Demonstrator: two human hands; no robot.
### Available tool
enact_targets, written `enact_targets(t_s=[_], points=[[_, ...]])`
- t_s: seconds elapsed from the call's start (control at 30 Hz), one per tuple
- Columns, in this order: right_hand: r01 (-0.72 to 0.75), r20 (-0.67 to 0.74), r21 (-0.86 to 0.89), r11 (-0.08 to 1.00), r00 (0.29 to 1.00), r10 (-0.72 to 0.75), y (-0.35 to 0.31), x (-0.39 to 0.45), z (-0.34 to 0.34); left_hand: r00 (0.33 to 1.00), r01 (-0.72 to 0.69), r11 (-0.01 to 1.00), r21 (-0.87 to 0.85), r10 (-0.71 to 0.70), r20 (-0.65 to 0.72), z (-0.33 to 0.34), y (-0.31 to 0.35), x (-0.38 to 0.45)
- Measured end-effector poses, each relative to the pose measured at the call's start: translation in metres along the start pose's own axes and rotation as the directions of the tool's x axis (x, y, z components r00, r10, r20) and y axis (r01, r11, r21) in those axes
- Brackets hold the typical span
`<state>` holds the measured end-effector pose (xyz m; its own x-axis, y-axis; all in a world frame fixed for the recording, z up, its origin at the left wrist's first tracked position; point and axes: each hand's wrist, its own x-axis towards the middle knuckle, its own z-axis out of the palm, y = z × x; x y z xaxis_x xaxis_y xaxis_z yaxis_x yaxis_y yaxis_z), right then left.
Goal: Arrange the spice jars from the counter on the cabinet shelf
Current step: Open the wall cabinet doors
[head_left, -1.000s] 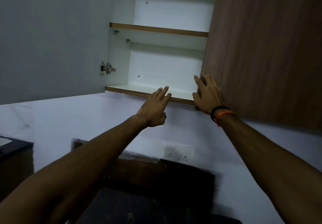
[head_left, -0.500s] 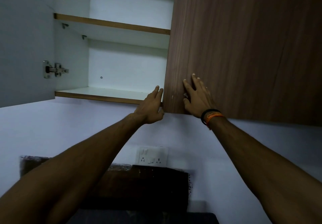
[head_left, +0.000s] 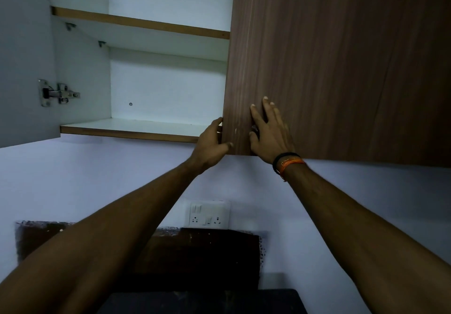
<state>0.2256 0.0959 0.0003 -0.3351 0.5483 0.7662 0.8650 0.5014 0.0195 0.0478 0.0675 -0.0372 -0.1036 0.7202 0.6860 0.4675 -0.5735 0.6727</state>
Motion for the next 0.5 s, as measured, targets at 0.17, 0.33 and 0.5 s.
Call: enact_targets(t_s=[0.17,0.33,0.5], points=[[-0.04,-0.134,0.052,0.998,0.99,0.047,-0.019,-0.008,-0.016,0.997,0.022,0.994,-0.104,-0.03,-0.07,-0.001,0.017,-0.009],[-0.06,-0.357,0.221,0.973,0.924,0.139,-0.044,-0.012,-0.056,0.998,-0.054,0.986,-0.158,0.05,-0.028,0.005,0.048,-0.035],[-0.13,-0.424,0.317,0.94,0.867,0.263,-0.058,-0.022,-0.089,0.986,-0.16,0.962,-0.222,0.166,0.008,0.018,0.082,-0.067]])
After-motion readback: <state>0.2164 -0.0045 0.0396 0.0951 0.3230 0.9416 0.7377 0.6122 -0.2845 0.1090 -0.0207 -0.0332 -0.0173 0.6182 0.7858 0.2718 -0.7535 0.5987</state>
